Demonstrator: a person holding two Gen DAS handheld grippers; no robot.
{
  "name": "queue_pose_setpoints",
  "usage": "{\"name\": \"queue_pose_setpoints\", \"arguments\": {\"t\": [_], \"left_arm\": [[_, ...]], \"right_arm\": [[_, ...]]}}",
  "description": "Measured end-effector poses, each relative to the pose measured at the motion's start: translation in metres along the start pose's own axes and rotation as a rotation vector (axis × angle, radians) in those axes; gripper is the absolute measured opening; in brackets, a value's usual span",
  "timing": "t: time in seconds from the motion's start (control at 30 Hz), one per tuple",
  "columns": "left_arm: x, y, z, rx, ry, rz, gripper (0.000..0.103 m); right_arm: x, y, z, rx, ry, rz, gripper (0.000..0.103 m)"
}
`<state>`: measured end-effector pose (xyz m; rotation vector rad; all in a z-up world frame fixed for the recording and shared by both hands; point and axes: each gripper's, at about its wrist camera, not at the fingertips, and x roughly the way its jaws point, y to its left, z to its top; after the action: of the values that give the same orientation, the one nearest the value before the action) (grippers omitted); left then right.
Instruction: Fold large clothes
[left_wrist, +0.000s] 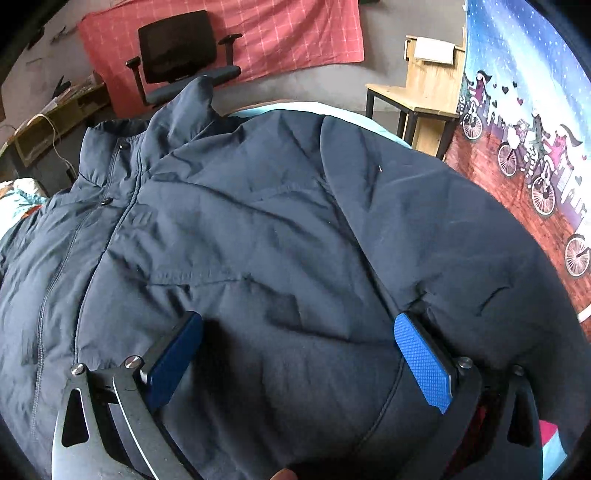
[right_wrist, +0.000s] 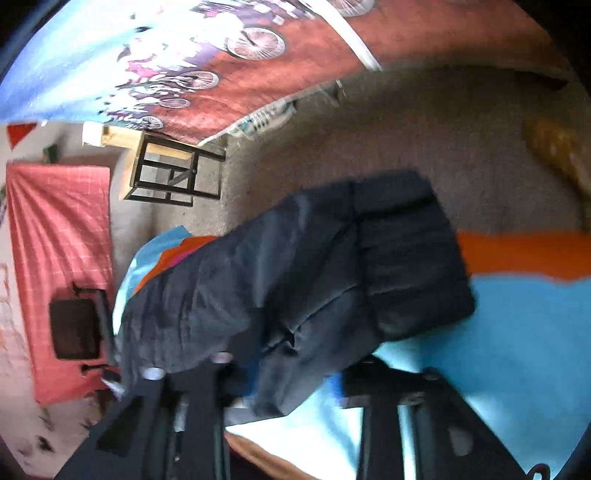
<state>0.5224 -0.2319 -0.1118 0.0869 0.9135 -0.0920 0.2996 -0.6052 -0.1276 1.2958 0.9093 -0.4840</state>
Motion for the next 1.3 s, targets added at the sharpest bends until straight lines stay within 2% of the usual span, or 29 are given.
{"name": "queue_pose_setpoints", "arguments": {"t": [0.17,0.27,0.33,0.4,0.53,0.6,0.7,0.87,1.0,1.17,1.3], "left_arm": [[-0.035,0.019,0.004,0.036,0.035,-0.082,0.101],[-0.065,0.039,0.002,0.105,0.04,-0.117,0.101],[-0.095,0.063,-0.006,0.137,0.017,-0.122,0.101],[-0.115,0.08,-0.012,0.143,0.026,-0.09,0.101],[-0.152,0.134,-0.039,0.09,0.008,-0.078,0.101],[-0.163,0.153,-0.053,0.073,-0.013,-0.053,0.101],[-0.173,0.181,-0.07,0.059,-0.004,-0.006,0.101],[-0.194,0.235,-0.088,-0.019,-0.048,0.031,0.101],[-0.201,0.271,-0.099,-0.085,-0.06,0.054,0.101],[-0.212,0.303,-0.111,-0.141,-0.081,0.03,0.101],[-0.202,0.328,-0.119,-0.238,-0.025,-0.001,0.101]], "right_arm": [[-0.028,0.038,-0.001,-0.22,-0.139,-0.019,0.01],[-0.064,0.069,-0.007,-0.427,-0.276,0.007,0.01],[-0.085,0.091,-0.016,-0.548,-0.365,0.026,0.01],[-0.103,0.115,-0.028,-0.642,-0.44,0.057,0.01],[-0.131,0.172,-0.071,-0.814,-0.562,0.16,0.01],[-0.141,0.199,-0.102,-0.896,-0.594,0.242,0.01],[-0.148,0.232,-0.157,-1.029,-0.637,0.349,0.01],[-0.13,0.275,-0.243,-1.207,-0.605,0.475,0.01],[-0.09,0.287,-0.302,-1.276,-0.48,0.502,0.01],[-0.029,0.286,-0.375,-1.41,-0.325,0.445,0.01],[0.033,0.273,-0.411,-1.491,-0.163,0.316,0.011]]}}
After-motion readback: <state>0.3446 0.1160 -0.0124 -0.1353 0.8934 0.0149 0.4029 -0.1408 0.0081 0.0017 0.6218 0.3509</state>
